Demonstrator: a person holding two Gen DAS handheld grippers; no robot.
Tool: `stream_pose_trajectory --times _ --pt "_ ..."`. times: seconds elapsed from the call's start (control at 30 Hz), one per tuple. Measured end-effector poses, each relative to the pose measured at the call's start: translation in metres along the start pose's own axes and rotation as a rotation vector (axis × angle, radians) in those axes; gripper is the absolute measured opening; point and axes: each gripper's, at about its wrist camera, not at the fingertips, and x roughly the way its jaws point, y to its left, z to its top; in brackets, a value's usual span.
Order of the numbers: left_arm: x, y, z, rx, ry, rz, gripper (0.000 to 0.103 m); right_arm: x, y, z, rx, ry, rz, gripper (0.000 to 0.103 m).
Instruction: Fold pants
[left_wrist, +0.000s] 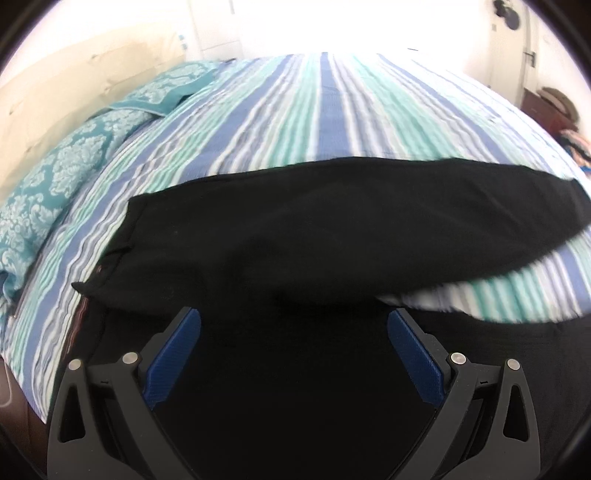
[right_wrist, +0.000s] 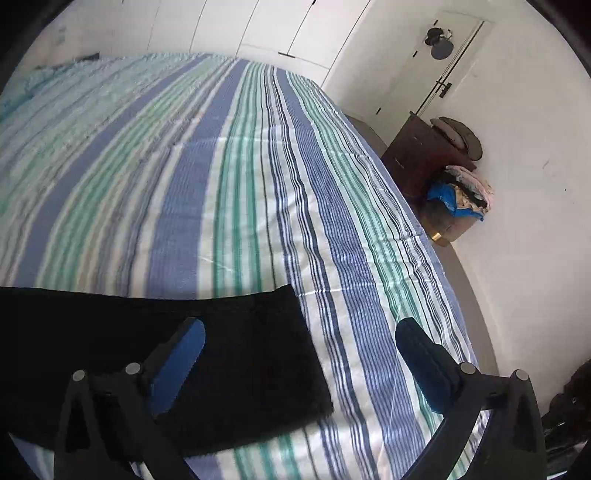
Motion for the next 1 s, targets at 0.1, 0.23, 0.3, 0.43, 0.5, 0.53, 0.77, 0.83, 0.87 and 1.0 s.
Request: stream_pose_trajectory --times 0.1,0.23,0.3,0.43,0.5,0.53,0.77,0.83,0.87,1.0 --pt "-0.031 -0.022 -0.012 0.027 -0.008 -0.088 0.102 -0.085 0.020 -0.042 -0.034 -0.043 0.183 0.102" --pt "-0.057 -0.081 -0.039 0.065 0.043 -0.181 0.102 -0.187 0.093 -0.144 -0.097 0.002 0.565 0.102" --pt "-0.053 -0.108 -0.055 0.105 0.097 -0.154 0.102 -0.219 0.146 -0.198 -0.136 0.003 0.669 0.102" --pt "-0.043 -0.111 -0.091 0.143 0.094 -0.078 0.103 -0.217 0.216 -0.268 -0.145 0.034 0.589 0.102" --pt "-0.045 -0.094 -0.095 0.146 0.082 -0.035 0.103 -0.205 0.227 -0.289 -0.213 0.040 0.459 0.103" --pt "-0.046 -0.083 -0.095 0.133 0.085 -0.029 0.103 -0.204 0.221 -0.296 -0.224 0.031 0.469 0.103" --pt "-0.031 0.021 -0.105 -0.197 0.148 0.070 0.103 -0.169 0.098 -0.308 0.037 0.102 0.318 0.103" --pt "-0.030 0.029 -0.110 -0.206 0.137 0.086 0.103 -0.156 0.070 -0.315 0.137 0.120 0.325 0.103" --pt "-0.030 0.031 -0.111 -0.215 0.132 0.077 0.103 -0.151 0.059 -0.320 0.189 0.125 0.361 0.103" --pt "-0.028 0.024 -0.112 -0.233 0.130 0.109 0.103 -0.157 0.060 -0.325 0.213 0.097 0.343 0.103"
